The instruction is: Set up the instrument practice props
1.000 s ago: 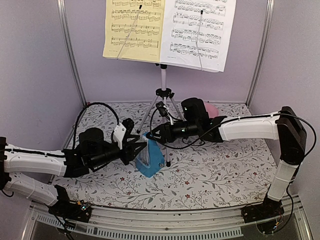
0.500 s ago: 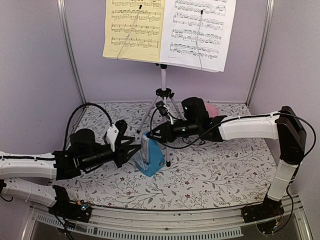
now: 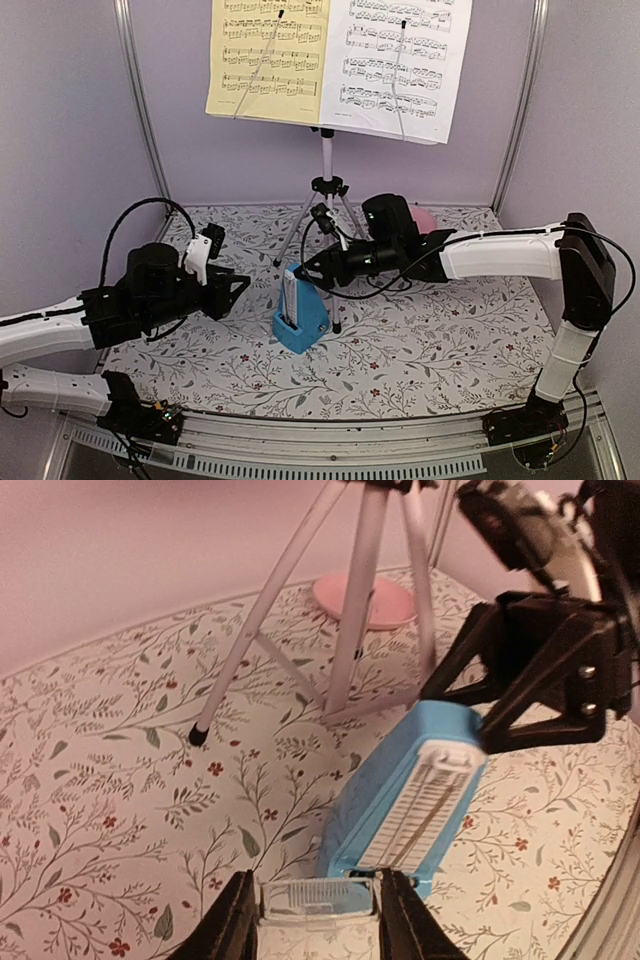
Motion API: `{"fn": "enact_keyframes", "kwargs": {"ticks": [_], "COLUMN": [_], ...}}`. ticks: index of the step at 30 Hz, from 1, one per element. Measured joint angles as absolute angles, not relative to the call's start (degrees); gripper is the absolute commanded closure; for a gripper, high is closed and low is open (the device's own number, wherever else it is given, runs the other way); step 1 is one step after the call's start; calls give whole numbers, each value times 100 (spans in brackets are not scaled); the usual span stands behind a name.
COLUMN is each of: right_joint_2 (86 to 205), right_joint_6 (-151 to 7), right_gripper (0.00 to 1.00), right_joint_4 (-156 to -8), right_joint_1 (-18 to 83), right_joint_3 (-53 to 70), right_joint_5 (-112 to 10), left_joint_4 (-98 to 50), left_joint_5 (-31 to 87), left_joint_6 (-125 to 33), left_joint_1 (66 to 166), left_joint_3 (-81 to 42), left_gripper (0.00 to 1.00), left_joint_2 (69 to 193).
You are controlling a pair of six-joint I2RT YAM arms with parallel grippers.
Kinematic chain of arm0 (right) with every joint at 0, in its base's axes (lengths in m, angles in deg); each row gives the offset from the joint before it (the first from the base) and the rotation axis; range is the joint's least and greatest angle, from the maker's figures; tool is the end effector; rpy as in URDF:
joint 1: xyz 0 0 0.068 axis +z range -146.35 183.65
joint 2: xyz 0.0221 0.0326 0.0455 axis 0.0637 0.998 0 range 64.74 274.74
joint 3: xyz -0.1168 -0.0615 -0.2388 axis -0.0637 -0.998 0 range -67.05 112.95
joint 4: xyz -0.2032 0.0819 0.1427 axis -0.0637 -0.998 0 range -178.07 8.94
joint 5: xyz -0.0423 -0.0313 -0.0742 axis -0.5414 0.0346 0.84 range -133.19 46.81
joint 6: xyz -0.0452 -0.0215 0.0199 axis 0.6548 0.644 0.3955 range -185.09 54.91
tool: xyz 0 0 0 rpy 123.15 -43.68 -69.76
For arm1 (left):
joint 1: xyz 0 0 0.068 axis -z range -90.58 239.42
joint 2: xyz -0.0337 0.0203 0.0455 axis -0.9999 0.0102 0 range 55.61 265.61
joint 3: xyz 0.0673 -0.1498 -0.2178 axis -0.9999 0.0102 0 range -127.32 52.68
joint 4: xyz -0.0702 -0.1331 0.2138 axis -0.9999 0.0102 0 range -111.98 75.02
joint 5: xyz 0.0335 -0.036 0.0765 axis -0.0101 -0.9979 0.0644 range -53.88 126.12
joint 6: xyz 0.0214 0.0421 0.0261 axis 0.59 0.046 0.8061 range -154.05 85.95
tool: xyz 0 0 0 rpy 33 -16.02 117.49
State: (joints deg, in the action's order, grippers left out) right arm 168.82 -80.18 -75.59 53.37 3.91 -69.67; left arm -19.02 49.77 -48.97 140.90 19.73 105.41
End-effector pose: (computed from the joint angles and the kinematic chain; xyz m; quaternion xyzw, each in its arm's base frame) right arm 0.2569 0.3276 0.2369 -0.3610 0.7598 0.4355 0.3204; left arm 0.1335 -0.1541 0.2646 0.1900 0.7928 -0.2312 0.5309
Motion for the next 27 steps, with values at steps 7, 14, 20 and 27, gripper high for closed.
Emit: {"fn": "enact_keyframes", "kwargs": {"ticks": [7, 14, 20, 27], "right_joint_2": [16858, 16858, 16903, 16919], "right_joint_6": [-7898, -7874, -7795, -7809], "right_gripper": [35, 29, 17, 13], "right_joint_4": [-8075, -8722, -9611, -10160], "right_joint_1": [5352, 5361, 5396, 5382], "right_joint_3": [599, 927, 992, 949], "right_joint_5": [-6923, -6792, -6471, -6198], "left_joint_4": [-1283, -1397, -1666, -2157], "left_joint_5": [4912, 4595, 4289, 3865], "left_joint_6": [-5192, -5118, -5011, -5026], "left_joint_1": [13323, 12656, 12399, 12359], "left_joint_3": [1789, 1595, 1590, 1938], "left_gripper": [88, 81, 51, 36], "left_joint_2": [11638, 12746, 13308, 12912]}}
